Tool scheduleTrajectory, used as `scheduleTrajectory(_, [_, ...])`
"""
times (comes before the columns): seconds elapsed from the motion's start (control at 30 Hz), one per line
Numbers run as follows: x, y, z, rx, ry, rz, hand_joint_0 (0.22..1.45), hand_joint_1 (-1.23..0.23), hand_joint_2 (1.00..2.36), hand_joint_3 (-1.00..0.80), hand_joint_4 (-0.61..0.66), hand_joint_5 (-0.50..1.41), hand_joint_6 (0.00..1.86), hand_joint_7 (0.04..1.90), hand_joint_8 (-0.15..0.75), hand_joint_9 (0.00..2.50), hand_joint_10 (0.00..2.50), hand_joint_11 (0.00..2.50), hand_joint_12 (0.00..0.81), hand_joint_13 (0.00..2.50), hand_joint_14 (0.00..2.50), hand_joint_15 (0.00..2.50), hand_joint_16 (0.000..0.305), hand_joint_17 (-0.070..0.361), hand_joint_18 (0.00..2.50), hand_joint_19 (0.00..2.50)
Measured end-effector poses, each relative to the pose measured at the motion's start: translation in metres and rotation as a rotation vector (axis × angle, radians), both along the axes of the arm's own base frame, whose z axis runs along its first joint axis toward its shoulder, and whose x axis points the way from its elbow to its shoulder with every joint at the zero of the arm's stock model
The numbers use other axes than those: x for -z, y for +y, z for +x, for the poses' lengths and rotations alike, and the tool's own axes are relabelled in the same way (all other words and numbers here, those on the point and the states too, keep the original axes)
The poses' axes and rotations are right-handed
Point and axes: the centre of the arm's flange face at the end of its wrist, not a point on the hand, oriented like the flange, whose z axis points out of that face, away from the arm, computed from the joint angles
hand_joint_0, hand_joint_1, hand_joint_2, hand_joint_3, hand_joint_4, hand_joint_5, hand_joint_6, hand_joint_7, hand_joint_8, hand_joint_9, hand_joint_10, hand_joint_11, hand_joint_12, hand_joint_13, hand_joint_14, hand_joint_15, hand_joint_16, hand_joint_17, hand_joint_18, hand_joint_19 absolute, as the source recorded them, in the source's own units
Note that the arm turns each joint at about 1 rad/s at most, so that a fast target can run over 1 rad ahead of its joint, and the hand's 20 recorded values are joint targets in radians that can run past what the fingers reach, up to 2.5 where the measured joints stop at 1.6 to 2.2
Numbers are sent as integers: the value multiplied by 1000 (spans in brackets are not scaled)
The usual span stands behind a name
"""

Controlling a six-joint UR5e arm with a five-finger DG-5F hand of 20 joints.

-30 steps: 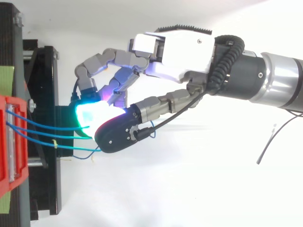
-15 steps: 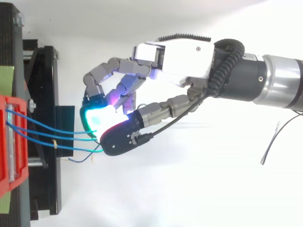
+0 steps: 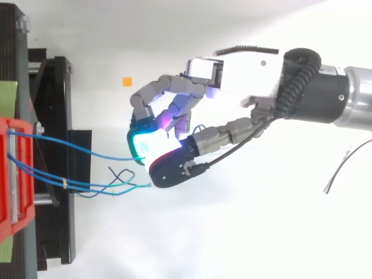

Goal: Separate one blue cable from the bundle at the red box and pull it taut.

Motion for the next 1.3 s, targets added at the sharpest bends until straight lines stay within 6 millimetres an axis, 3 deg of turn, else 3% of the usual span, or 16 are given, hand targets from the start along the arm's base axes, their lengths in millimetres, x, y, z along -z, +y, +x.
scheduleTrajectory(0.2, [-4,0,-13,25,6,-4,580,-686,1035,-31,-19,-176,854,1377,322,923,16,1337,348,935,22,687,46,103,865,679])
scheduleTrajectory(0.57, [-6,4,-27,52,6,17,586,-687,1035,-40,-13,-176,853,1356,317,895,9,1528,316,1108,17,1386,45,102,892,764])
scheduleTrajectory(0.7, [-7,6,-25,55,-11,33,590,-689,1034,-45,-4,-176,852,1352,311,939,0,1757,309,1148,6,1652,46,103,911,785])
scheduleTrajectory(0.77, [-8,6,-25,54,-16,43,591,-689,1034,-47,-6,-176,852,1345,304,915,271,1771,308,1161,1,1773,45,102,928,813])
scheduleTrajectory(0.8, [-8,6,-25,54,-17,52,592,-689,1034,-45,-1,-176,852,1342,302,893,517,1779,314,1146,99,1813,45,101,937,824])
scheduleTrajectory(0.83, [-8,6,-25,54,-18,58,593,-689,1034,-47,-1,-176,852,1342,299,879,614,1808,312,1128,157,1839,46,102,957,842])
scheduleTrajectory(0.97, [-7,6,-25,54,-21,88,594,-690,1034,-48,6,-176,852,1338,297,820,1073,1786,318,1054,554,1813,45,102,963,895])
scheduleTrajectory(1.1, [-7,8,-25,53,-25,110,596,-689,1034,-50,6,-177,852,1331,296,753,1734,1709,337,977,1107,1784,45,102,1030,1022])
scheduleTrajectory(1.2, [-7,9,-24,55,-27,120,598,-691,1035,-55,8,-177,852,1330,294,742,1942,1697,336,943,1298,1817,44,100,1058,1076])
scheduleTrajectory(1.3, [-7,11,-24,59,-26,122,599,-691,1034,-55,11,-177,851,1332,300,745,1953,1731,341,924,1460,1780,43,97,1094,1139])
